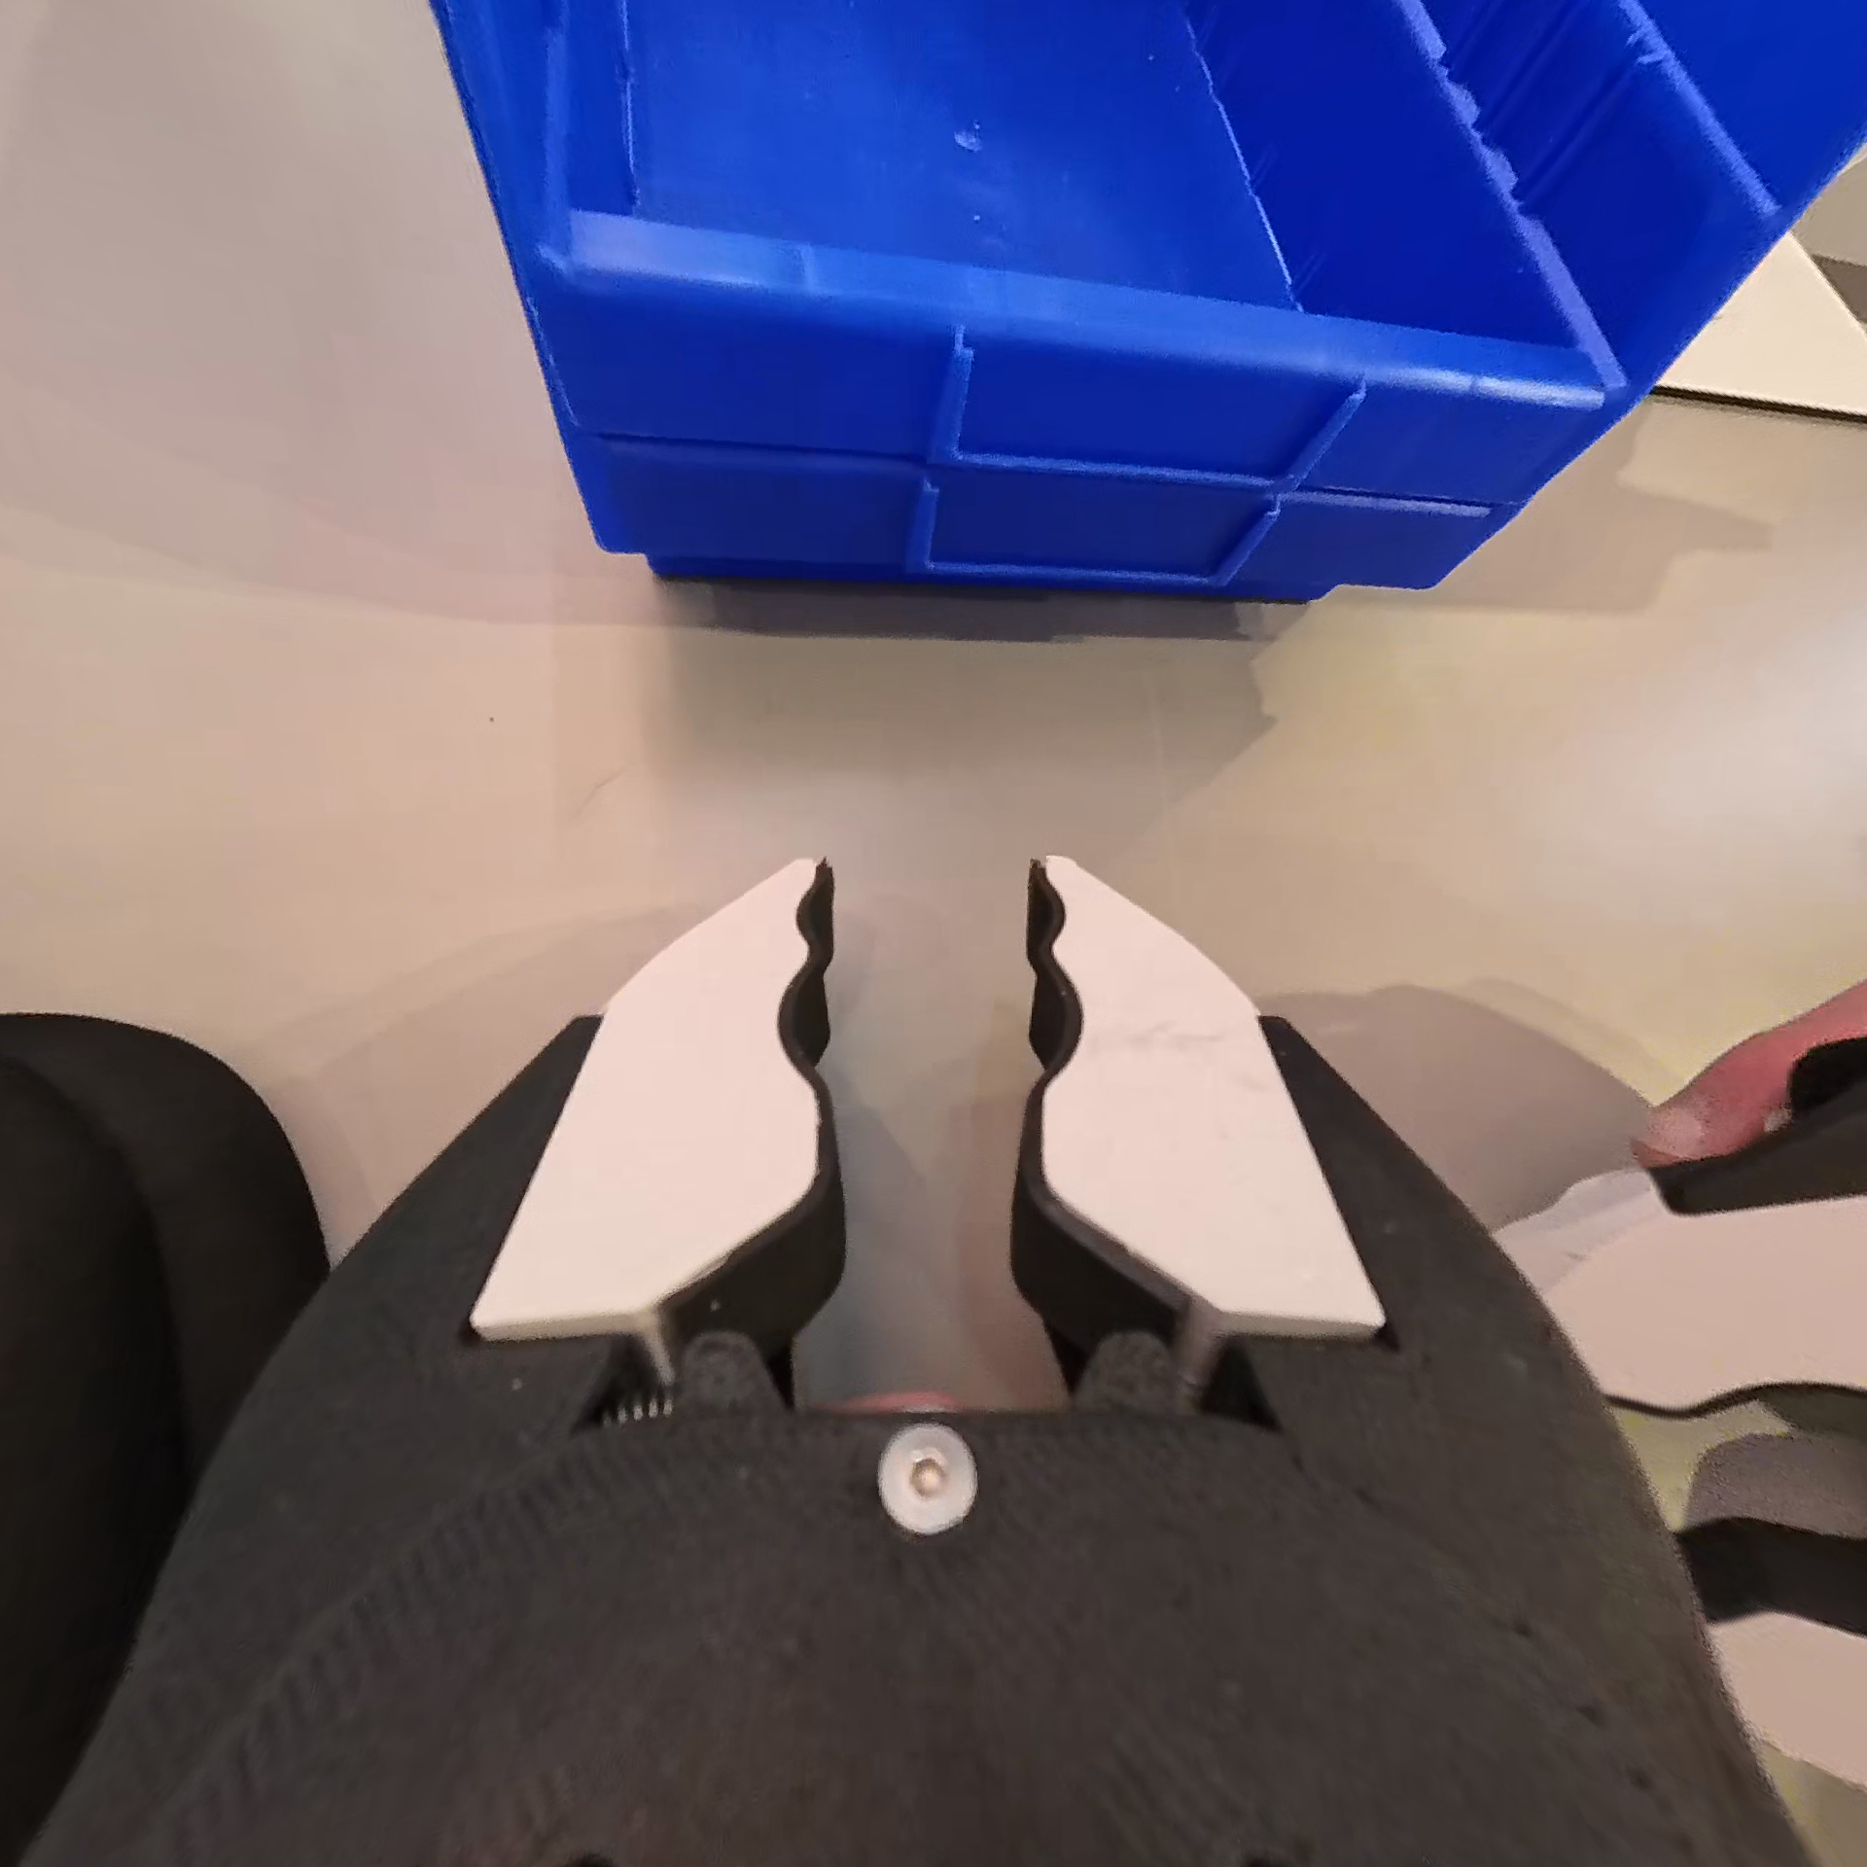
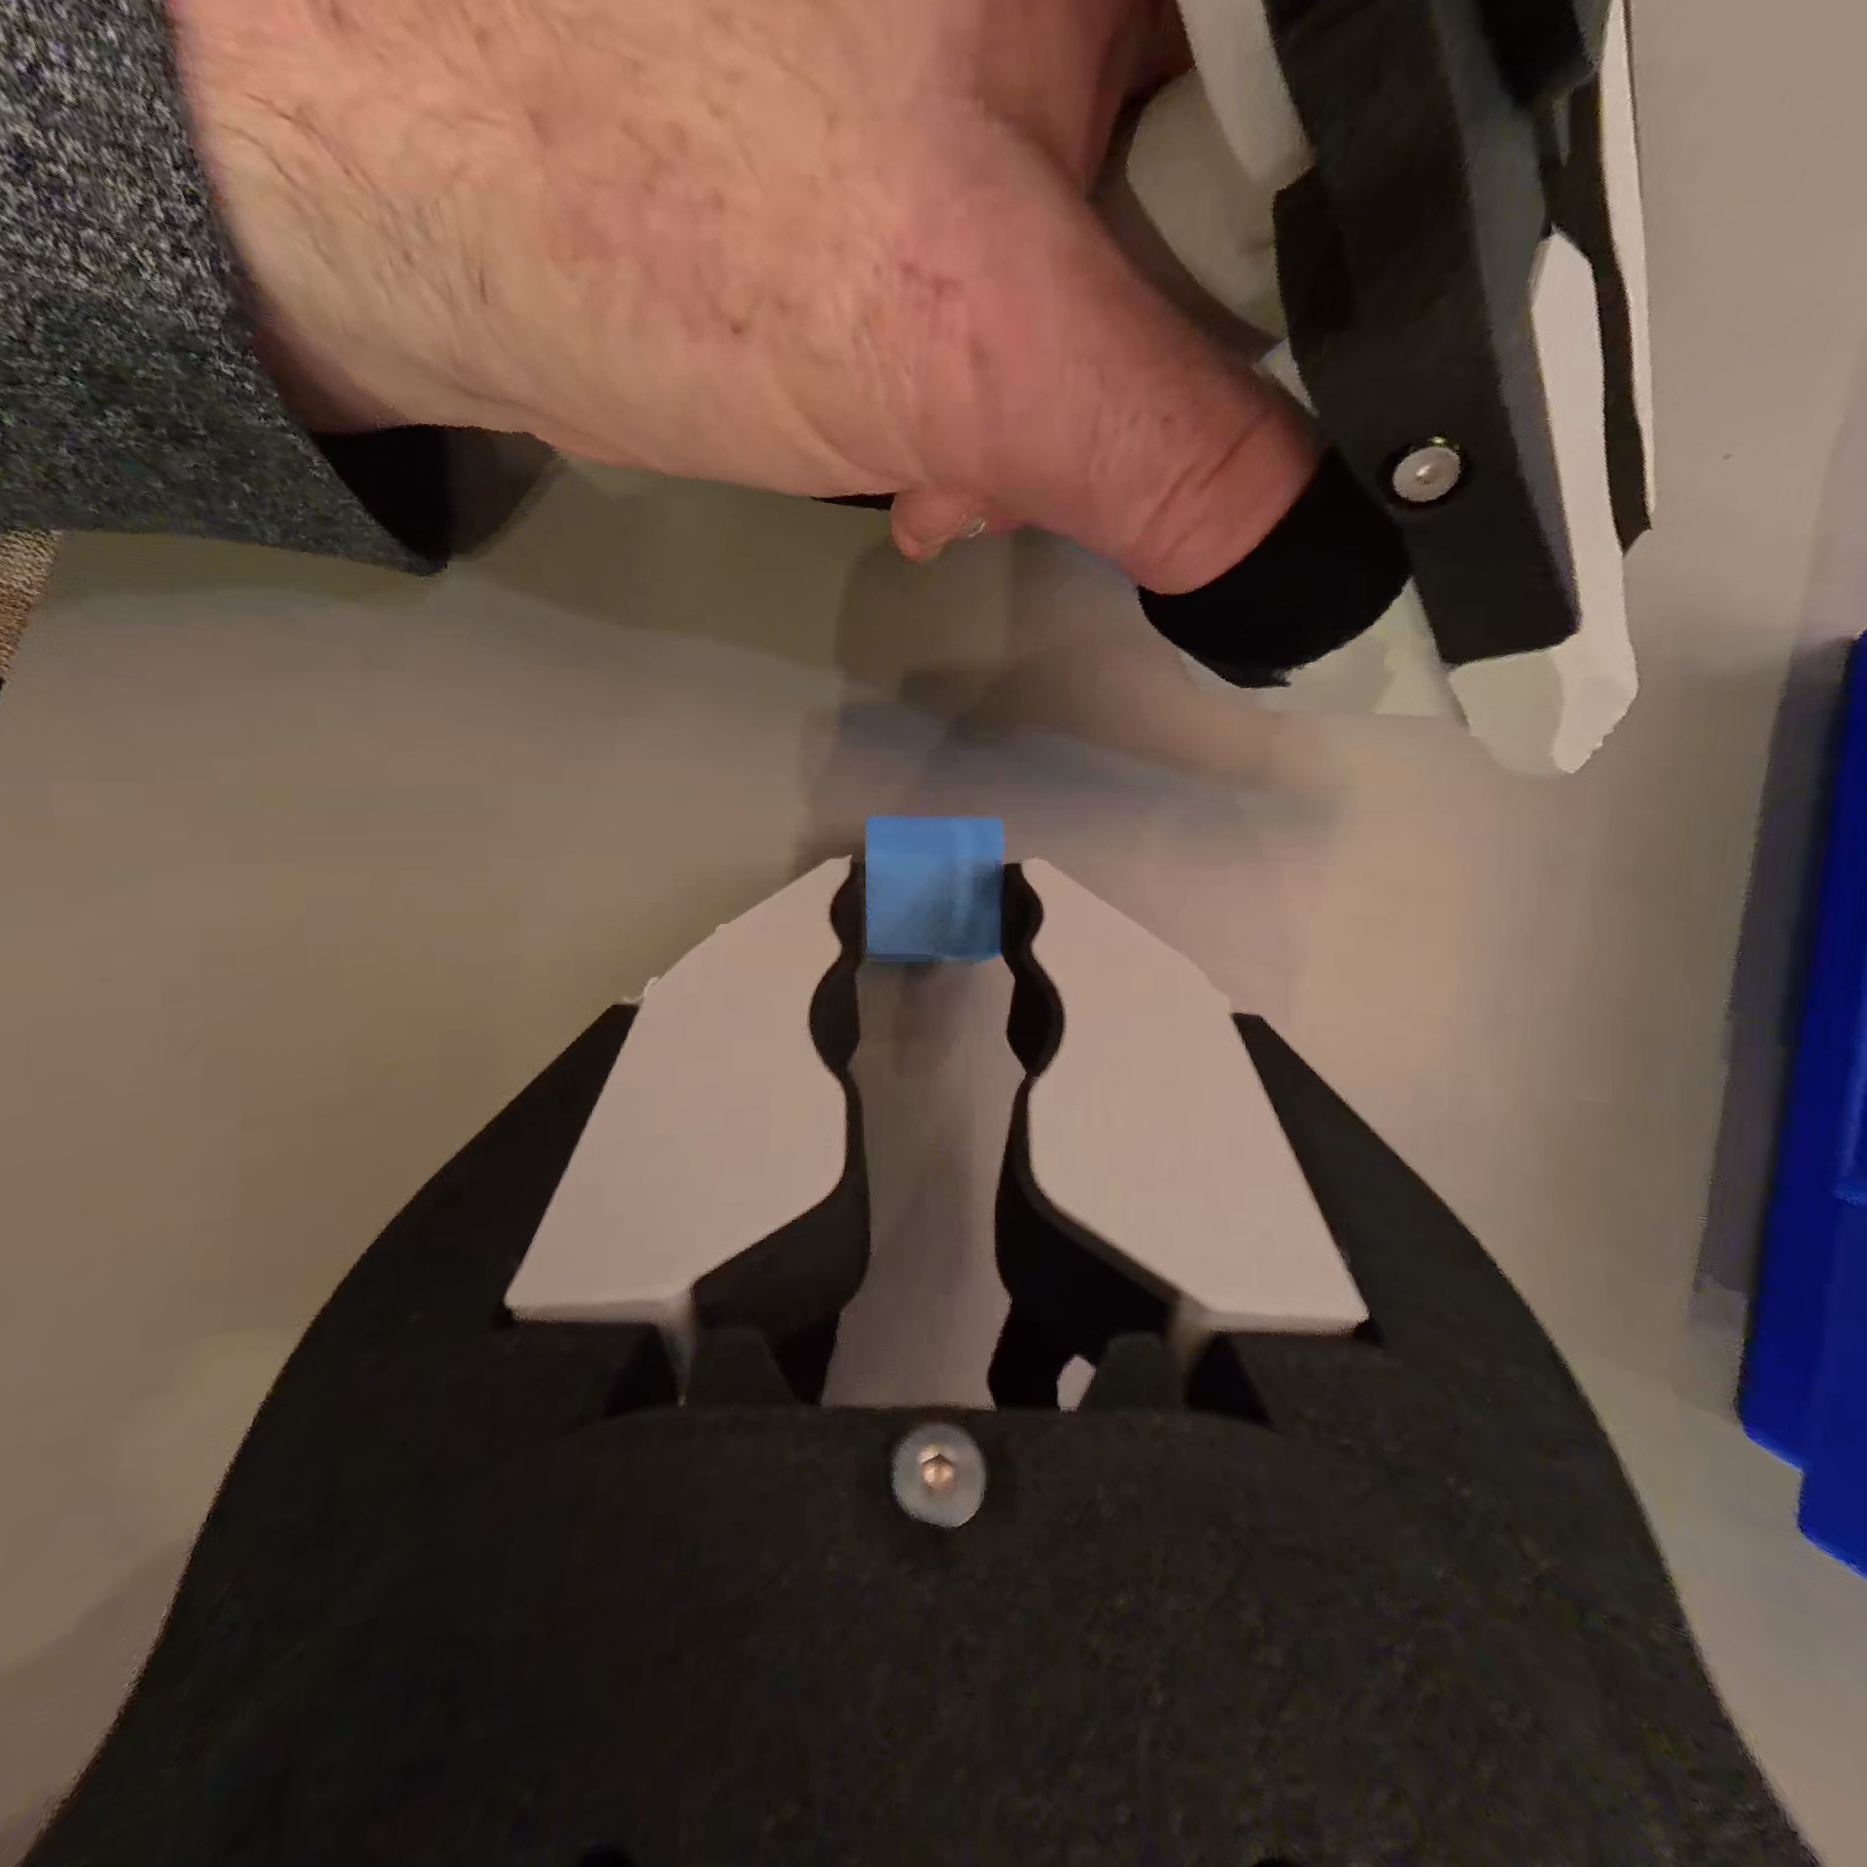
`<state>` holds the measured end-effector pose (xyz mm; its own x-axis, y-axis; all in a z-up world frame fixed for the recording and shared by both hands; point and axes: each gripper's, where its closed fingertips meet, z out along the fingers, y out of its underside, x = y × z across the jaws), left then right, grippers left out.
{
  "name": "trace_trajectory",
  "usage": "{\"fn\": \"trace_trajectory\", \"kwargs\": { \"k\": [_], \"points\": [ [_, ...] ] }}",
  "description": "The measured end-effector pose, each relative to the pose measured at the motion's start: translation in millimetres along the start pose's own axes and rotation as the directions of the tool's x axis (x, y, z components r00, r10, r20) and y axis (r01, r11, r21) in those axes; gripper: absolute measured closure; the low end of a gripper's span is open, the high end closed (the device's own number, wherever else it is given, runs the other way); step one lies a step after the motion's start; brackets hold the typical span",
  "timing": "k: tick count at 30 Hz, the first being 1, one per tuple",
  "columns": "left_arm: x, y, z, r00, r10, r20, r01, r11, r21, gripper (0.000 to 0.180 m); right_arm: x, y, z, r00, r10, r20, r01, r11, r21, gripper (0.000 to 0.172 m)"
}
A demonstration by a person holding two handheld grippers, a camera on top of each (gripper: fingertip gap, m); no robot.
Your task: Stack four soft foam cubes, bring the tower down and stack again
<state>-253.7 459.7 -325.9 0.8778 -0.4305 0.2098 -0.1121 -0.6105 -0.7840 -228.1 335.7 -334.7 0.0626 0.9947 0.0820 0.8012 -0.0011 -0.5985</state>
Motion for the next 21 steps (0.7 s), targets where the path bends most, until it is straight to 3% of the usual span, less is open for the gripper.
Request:
{"fn": "trace_trajectory", "kwargs": {
  "k": [4, 9, 16, 21],
  "points": [
    [1, 1, 1, 1.0, 0.01, 0.003, -0.01, 1.0, -0.006, 0.144, -4, 0, -16, 1.0, 0.017, 0.01, -0.017, 1.0, 0.026, 0.146],
    [1, 2, 1, 1.0, 0.019, 0.007, -0.019, 1.0, -0.015, 0.144, -7, 26, -88, 0.997, 0.057, -0.05, -0.056, 0.998, 0.038, 0.147],
    [6, 6, 4, 0.999, 0.046, 0.016, -0.045, 0.998, -0.037, 0.144, 13, 121, -214, 0.95, 0.194, -0.246, -0.202, 0.979, -0.01, 0.147],
    [7, 7, 5, 0.998, 0.058, 0.026, -0.057, 0.997, -0.049, 0.144, 20, 184, -267, 0.901, 0.278, -0.334, -0.309, 0.95, -0.044, 0.147]
  ]
}}
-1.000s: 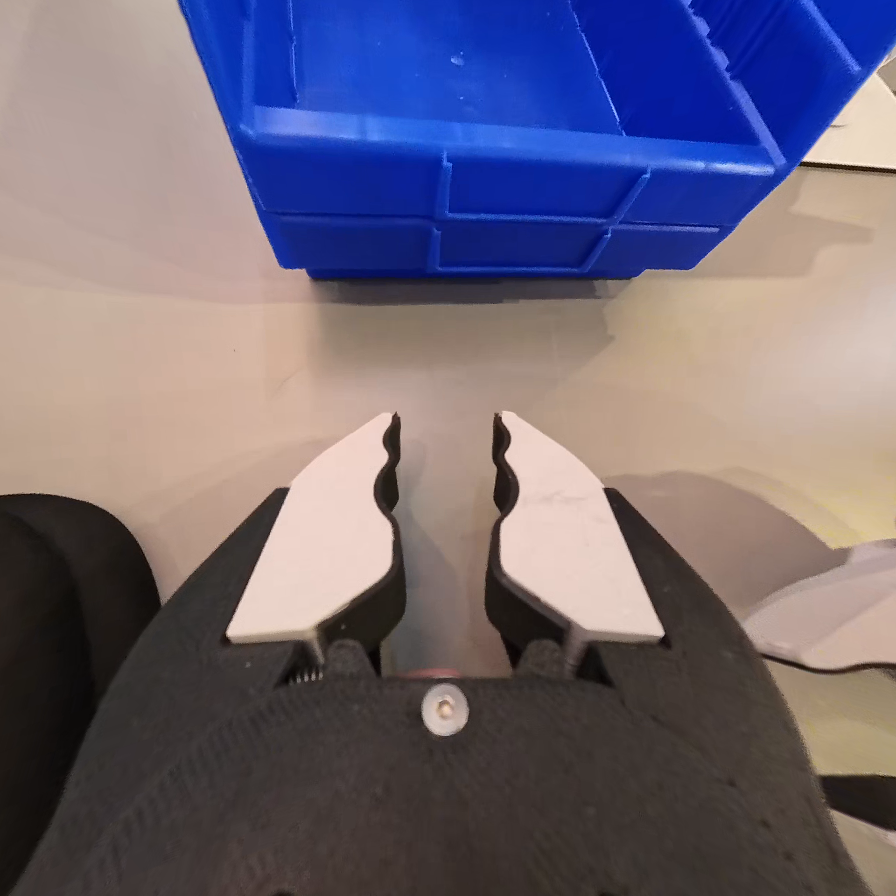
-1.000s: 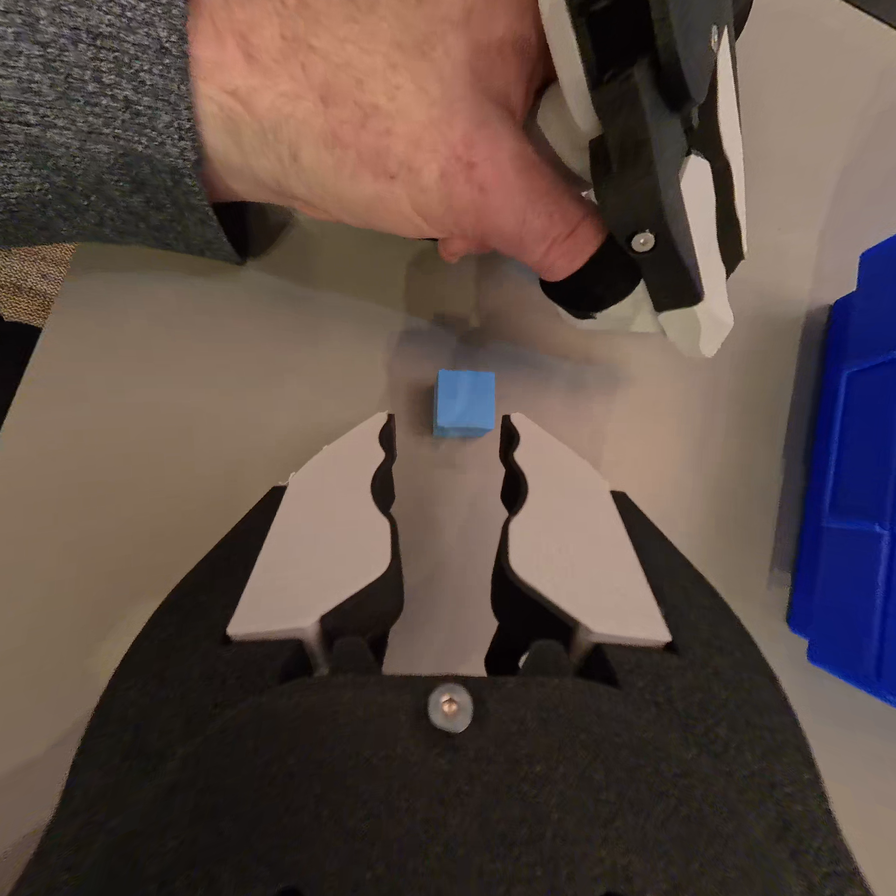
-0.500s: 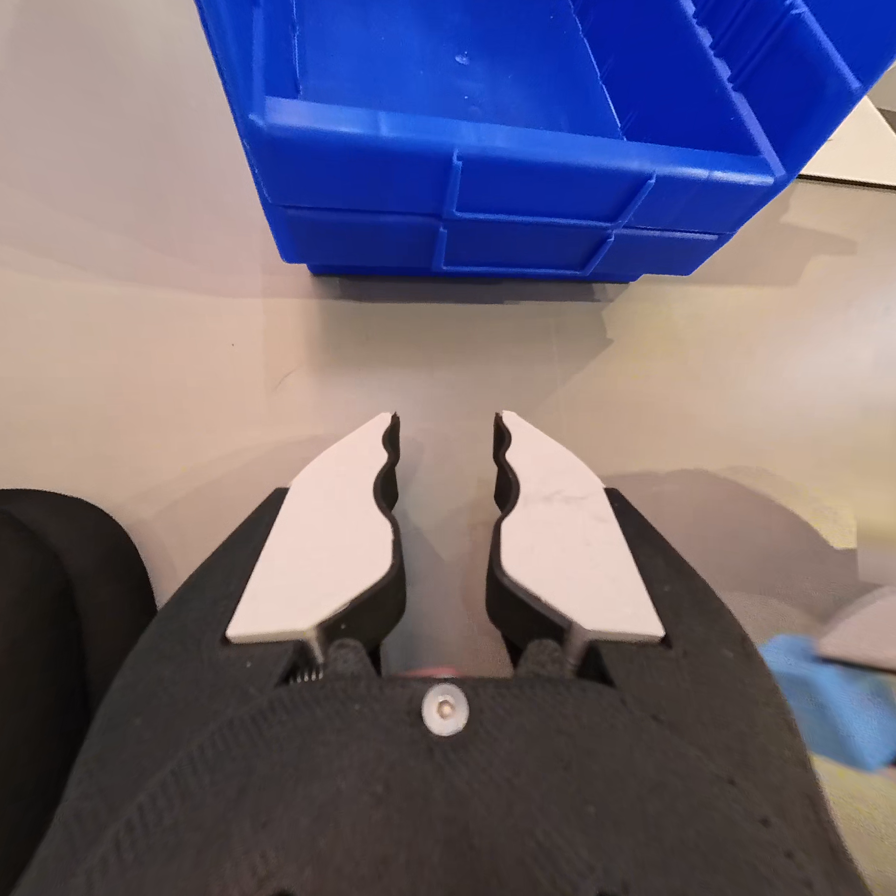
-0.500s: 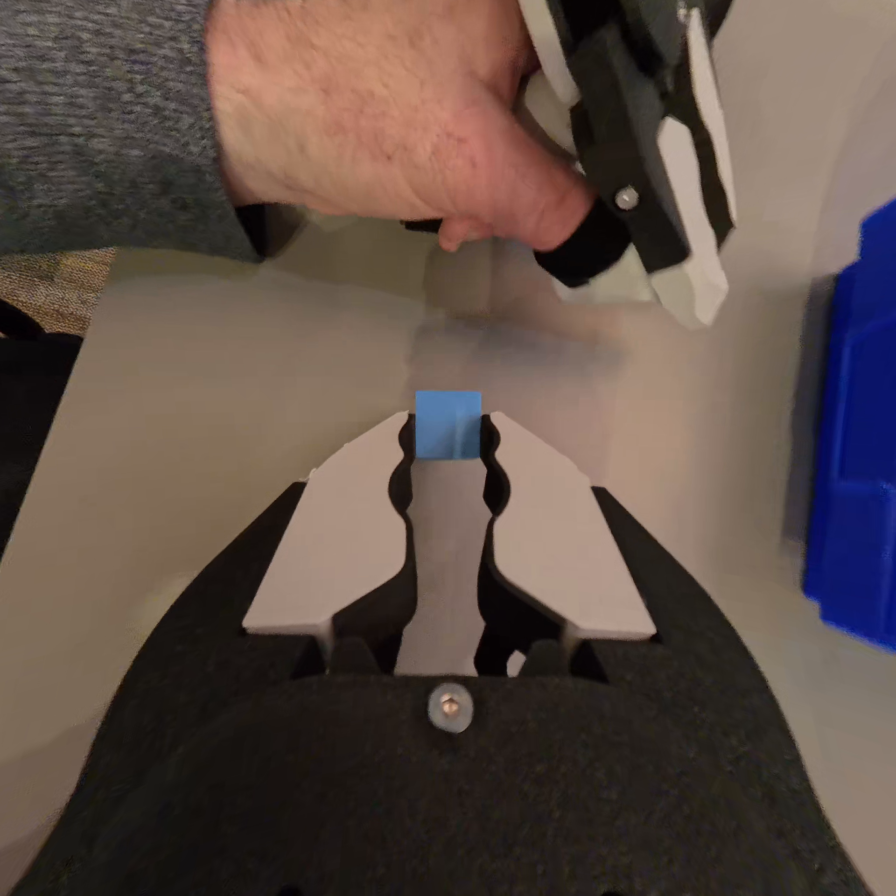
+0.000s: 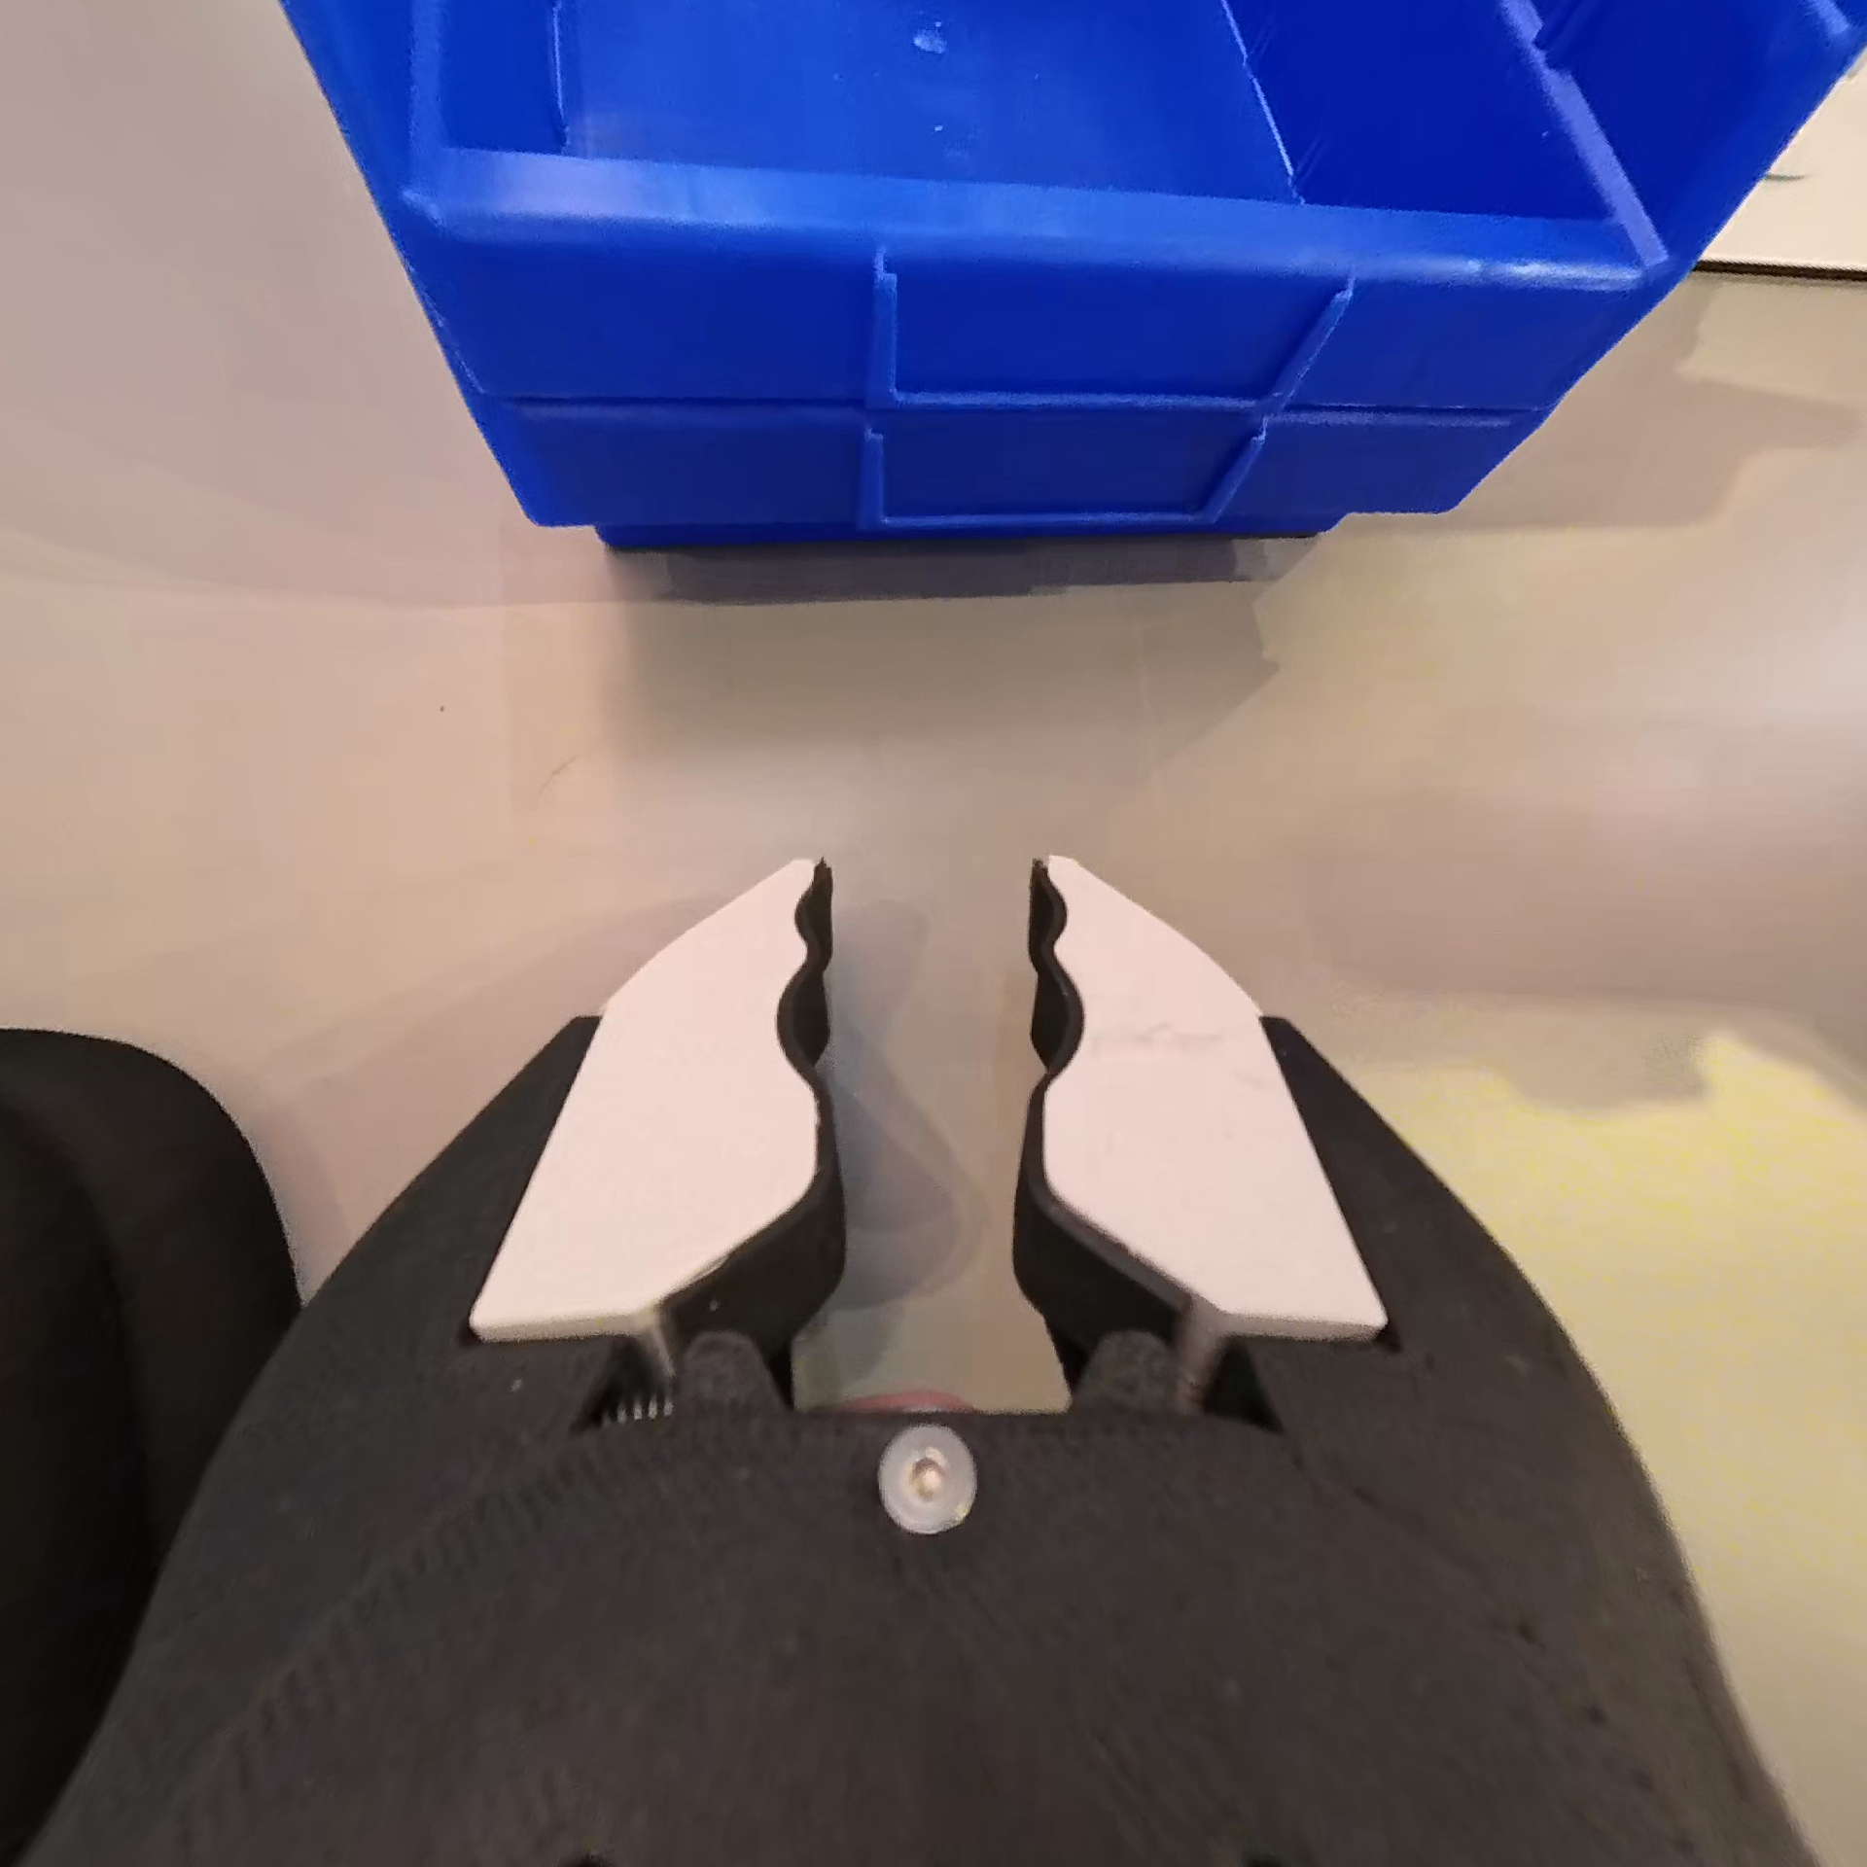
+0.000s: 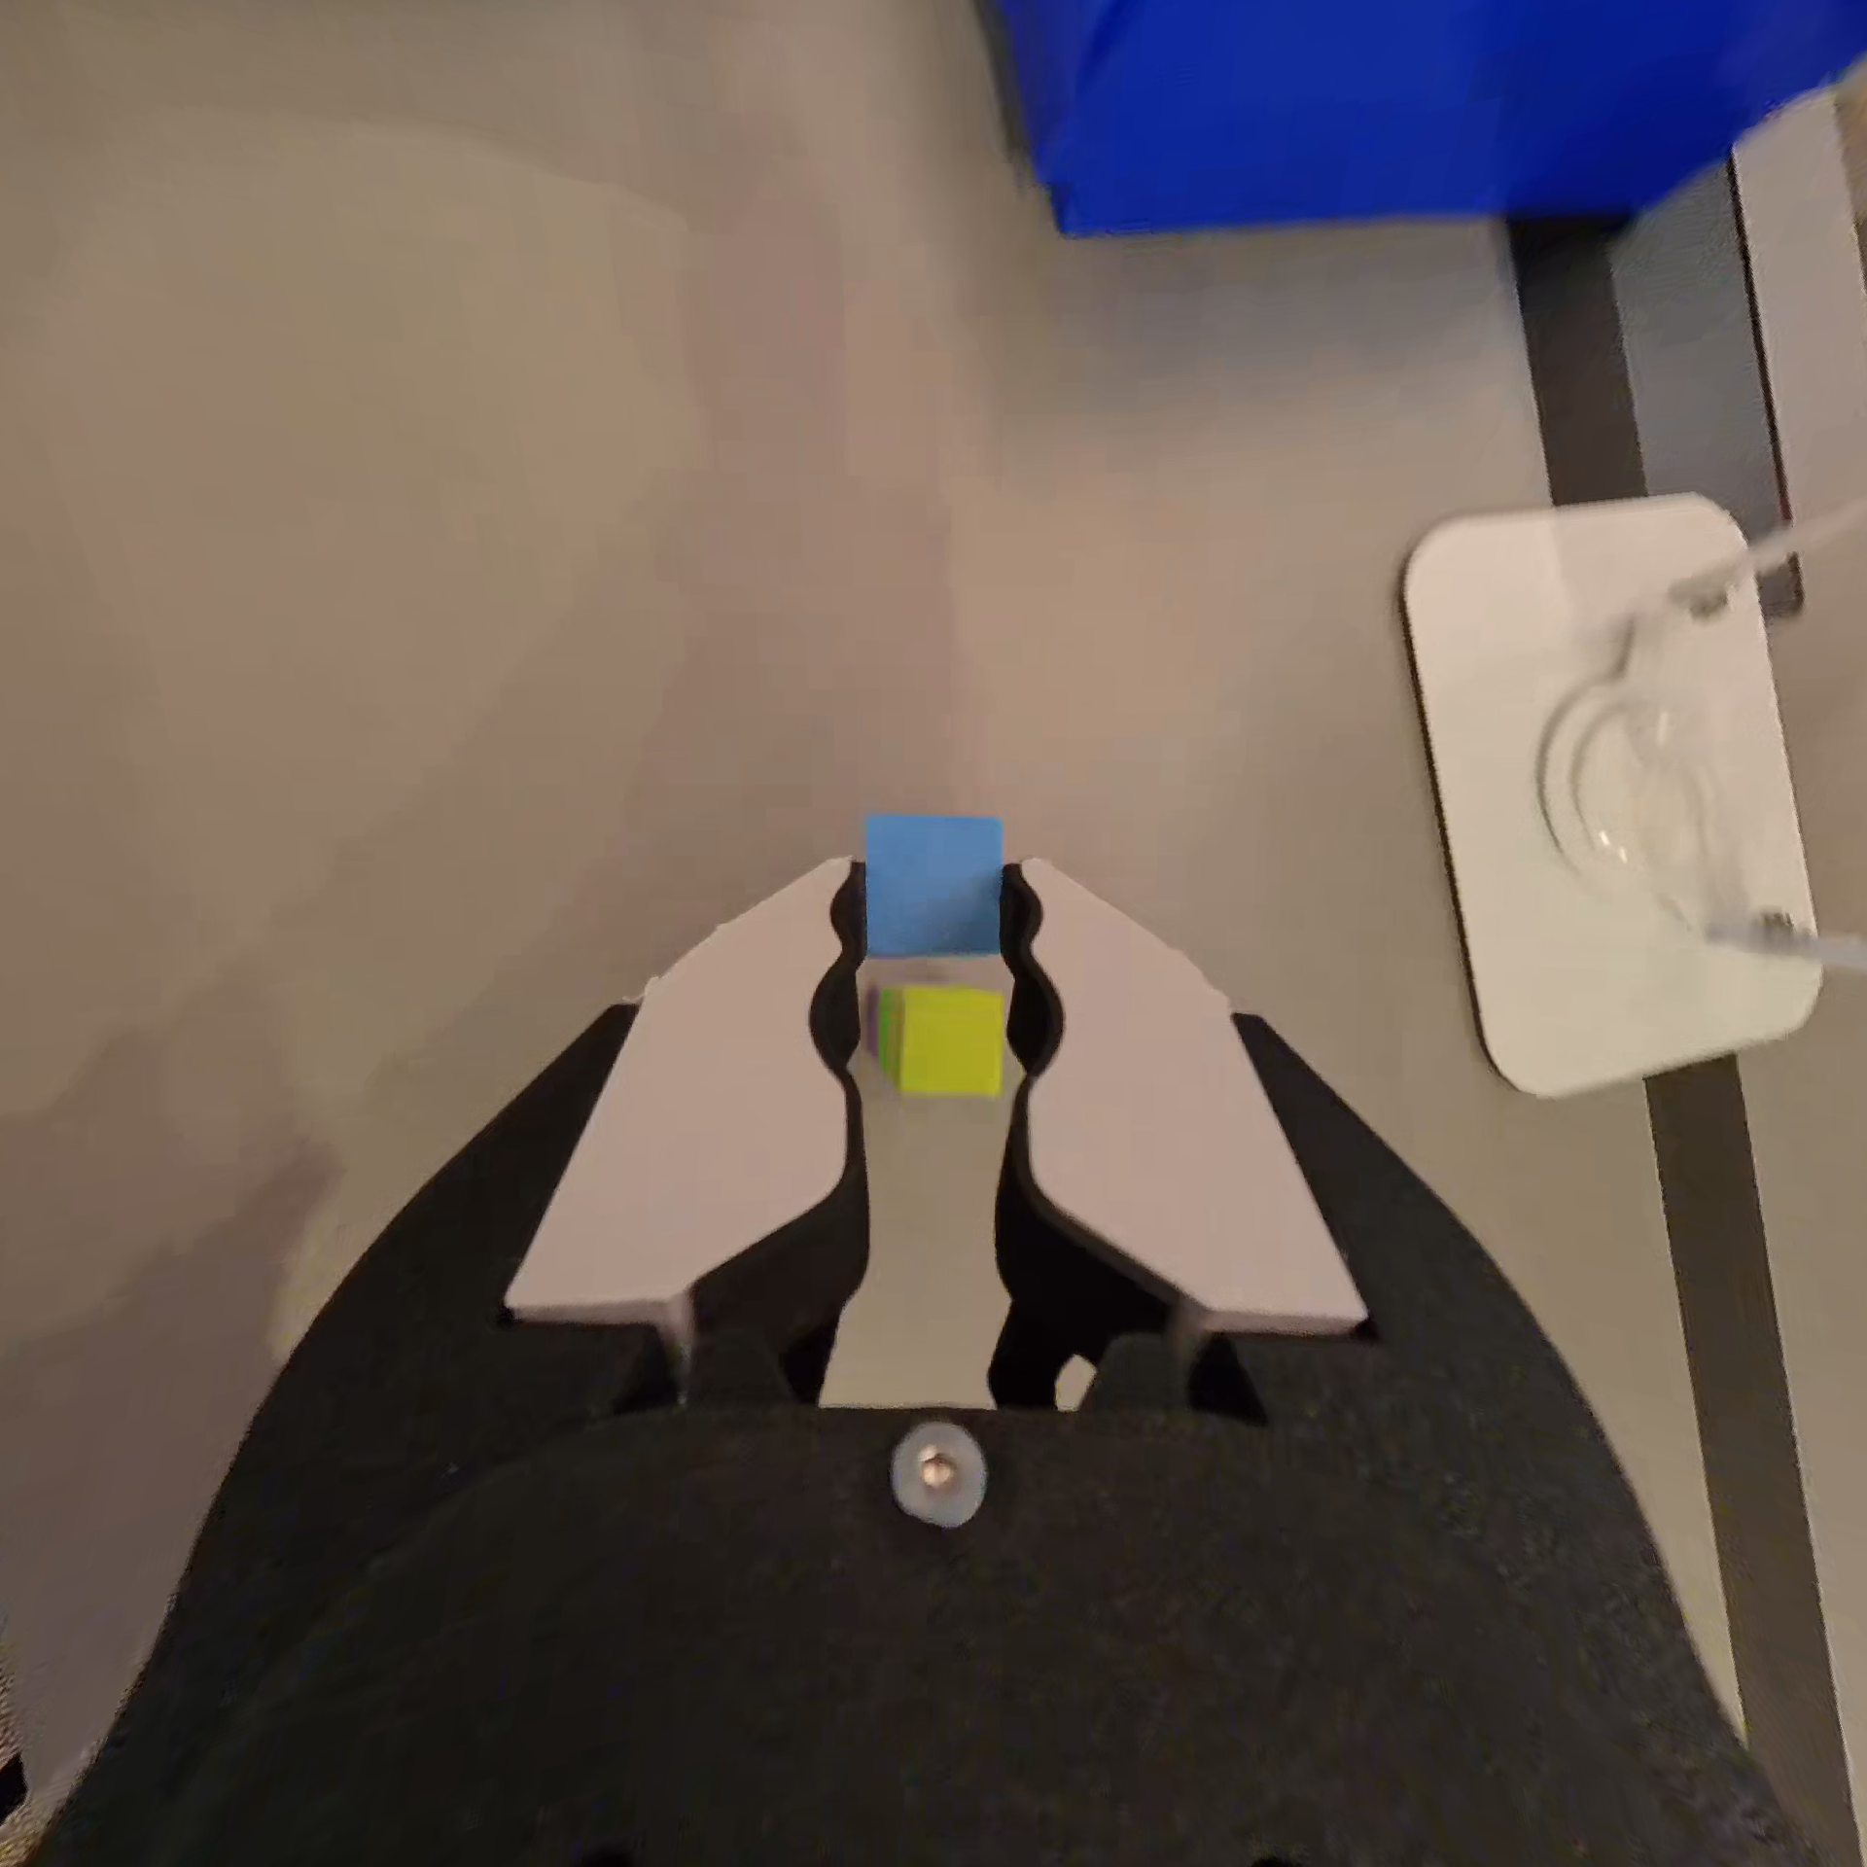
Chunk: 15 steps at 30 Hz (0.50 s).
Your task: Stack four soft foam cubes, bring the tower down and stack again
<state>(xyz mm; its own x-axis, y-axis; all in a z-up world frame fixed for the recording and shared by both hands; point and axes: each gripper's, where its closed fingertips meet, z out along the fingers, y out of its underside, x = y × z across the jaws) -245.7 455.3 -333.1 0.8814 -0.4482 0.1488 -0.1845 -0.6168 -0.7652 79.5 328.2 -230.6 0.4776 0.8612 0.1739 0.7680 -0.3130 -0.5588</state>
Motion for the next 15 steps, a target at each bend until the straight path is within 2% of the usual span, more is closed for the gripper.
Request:
{"fn": "trace_trajectory", "kwargs": {
  "k": [5, 15],
  "points": [
    [0, 1, 0, 1.0, 0.007, 0.005, -0.007, 1.0, -0.005, 0.144, 10, 28, -5, 0.999, 0.037, -0.006, -0.038, 0.999, -0.038, 0.147],
    [1, 2, 1, 1.0, 0.01, -0.001, -0.01, 1.0, -0.013, 0.144, 8, 38, 1, 0.999, 0.039, 0.011, -0.039, 0.997, -0.063, 0.147]
  ]
}}
